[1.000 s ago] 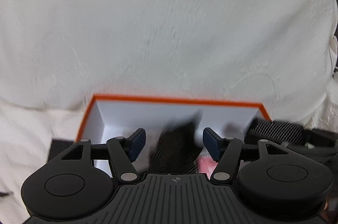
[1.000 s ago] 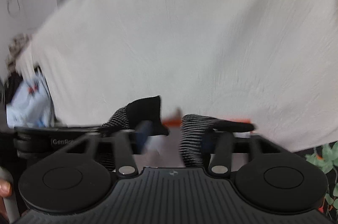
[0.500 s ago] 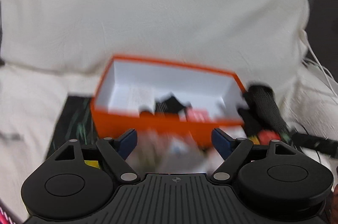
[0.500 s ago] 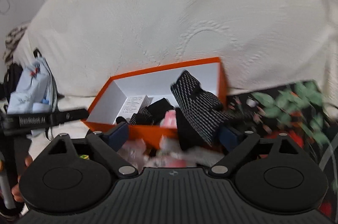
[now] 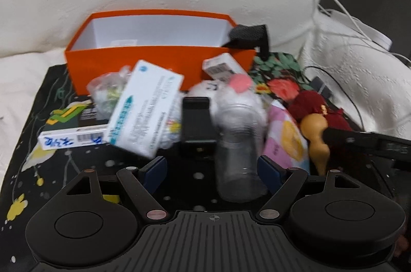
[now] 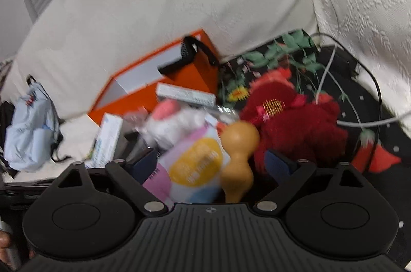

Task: Organize objects
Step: 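Move the left tool to the Deeyeo wipes pack while the right reaches the yellow gourd toy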

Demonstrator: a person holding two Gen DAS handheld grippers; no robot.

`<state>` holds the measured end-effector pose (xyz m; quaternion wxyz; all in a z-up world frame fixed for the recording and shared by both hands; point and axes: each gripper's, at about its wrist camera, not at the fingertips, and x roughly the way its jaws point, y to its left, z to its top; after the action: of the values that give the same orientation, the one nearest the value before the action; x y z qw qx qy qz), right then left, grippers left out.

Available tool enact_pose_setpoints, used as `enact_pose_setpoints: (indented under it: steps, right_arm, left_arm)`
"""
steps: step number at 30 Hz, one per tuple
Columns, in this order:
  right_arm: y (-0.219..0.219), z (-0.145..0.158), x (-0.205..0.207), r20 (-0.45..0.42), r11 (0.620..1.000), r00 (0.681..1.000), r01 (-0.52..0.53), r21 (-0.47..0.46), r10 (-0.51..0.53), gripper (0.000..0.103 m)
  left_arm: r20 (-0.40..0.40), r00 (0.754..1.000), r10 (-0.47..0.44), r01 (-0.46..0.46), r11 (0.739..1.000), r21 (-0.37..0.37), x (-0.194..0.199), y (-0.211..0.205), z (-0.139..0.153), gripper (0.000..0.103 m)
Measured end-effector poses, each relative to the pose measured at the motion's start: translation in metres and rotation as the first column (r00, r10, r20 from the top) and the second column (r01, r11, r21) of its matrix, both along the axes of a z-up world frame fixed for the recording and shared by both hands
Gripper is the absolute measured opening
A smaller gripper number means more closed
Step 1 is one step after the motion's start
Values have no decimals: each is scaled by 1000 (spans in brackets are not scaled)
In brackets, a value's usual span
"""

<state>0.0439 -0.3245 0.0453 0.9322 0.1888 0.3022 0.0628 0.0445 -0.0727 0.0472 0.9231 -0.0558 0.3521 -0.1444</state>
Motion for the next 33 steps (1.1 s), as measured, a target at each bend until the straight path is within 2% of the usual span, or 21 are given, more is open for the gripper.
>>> enact_pose_setpoints:
  steps: [3, 10, 13, 14, 15, 16, 20, 23, 26, 31, 33]
  right_arm:
    - [3, -7, 2, -10, 1000, 1000, 10, -26, -10, 88]
    - [-3, -23, 20, -53, 1000, 998, 21, -23, -23, 86]
    - [-7, -32, 29, -94, 1000, 995, 28, -7, -28, 78]
    - [-9, -34, 29, -96, 999, 995, 35, -6, -36, 67]
    - [-9, -34, 29, -93, 999, 995, 47, -20, -48, 51]
    - [-10, -34, 28, -93, 998, 994, 56, -29, -59, 44]
    - [-23, -33, 20, -87, 997, 994, 75, 36, -71, 39]
    - [-39, -27, 8, -61, 989, 994, 94, 113, -88, 38]
    - [-58, -23, -7, -46, 969, 992, 128, 209, -121, 38]
    - [-67, -16, -15, -16, 960, 991, 133, 246, -133, 39]
    - [-63, -19, -11, -50, 962, 995, 92, 257, -82, 47]
  left_arm:
    - [5, 1000, -19, 19, 1000, 23, 4, -12, 1, 103]
    - [-44, 997, -65, 67, 997, 32, 24, -36, -12, 103]
    - [-70, 995, -68, 71, 997, 33, 32, -42, -19, 103]
    - [-78, 995, -69, 71, 997, 27, 33, -43, -20, 103]
    - [-84, 994, -66, 68, 997, 24, 32, -44, -20, 103]
    - [-83, 994, -67, 70, 997, 25, 30, -44, -19, 103]
    - [-9, 996, -86, 86, 989, 119, 9, -48, -5, 103]
    - [60, 987, -149, 135, 972, 195, -6, -59, 11, 103]
    - [82, 967, -242, 215, 945, 248, -6, -83, 21, 103]
    - [5, 942, -335, 311, 878, 364, 20, -135, 8, 103]
    - [-48, 933, -355, 344, 850, 400, 33, -150, -2, 103]
